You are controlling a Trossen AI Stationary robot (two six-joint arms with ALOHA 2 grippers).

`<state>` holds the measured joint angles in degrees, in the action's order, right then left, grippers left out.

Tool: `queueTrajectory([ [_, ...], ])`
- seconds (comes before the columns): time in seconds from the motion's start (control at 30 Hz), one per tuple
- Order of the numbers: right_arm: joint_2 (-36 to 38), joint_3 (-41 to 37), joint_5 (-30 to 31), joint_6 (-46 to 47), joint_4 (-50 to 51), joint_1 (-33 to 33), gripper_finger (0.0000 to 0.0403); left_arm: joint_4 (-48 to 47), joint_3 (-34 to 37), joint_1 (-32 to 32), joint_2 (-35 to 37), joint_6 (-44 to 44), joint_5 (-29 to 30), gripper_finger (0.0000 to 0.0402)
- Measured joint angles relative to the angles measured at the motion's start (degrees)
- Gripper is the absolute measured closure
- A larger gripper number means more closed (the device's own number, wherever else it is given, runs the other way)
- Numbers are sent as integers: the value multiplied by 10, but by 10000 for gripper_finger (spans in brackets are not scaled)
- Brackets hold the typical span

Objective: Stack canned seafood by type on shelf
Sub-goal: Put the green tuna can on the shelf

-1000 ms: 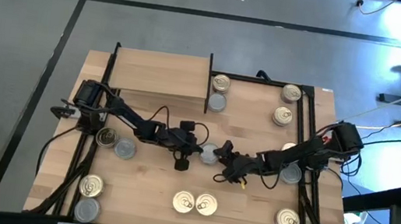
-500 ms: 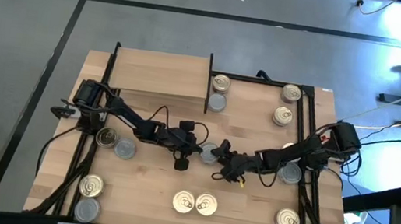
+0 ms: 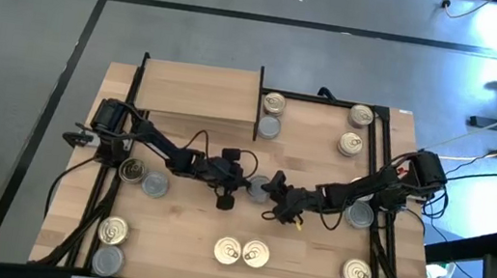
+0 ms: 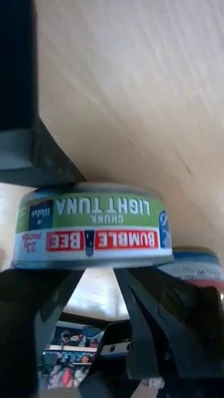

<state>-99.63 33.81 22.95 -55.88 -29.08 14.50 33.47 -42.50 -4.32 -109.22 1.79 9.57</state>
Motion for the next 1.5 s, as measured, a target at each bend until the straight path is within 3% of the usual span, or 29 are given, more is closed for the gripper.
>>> queueTrajectory([
  [0.23, -1, 0, -6, 48, -20, 2, 259, -32, 0, -5, 32, -2, -9, 400],
  [0.43, 10, 3, 10, 98, -30, 1, 259, -134, 1, -8, 115, -2, -3, 400],
  [0.7, 57, 52, 112, 128, -3, 1, 259, -246, 0, -26, 221, -4, 9, 400],
  [0.97, 65, 190, 204, 135, 140, -10, 259, -228, 65, -35, 307, -26, 51, 400],
  [1.27, 64, 318, 194, 136, 230, -80, 259, -166, 156, -29, 425, -37, 99, 400],
  [1.5, 64, 352, 108, 137, 229, -166, 259, -165, 168, 2, 455, -37, 100, 400],
])
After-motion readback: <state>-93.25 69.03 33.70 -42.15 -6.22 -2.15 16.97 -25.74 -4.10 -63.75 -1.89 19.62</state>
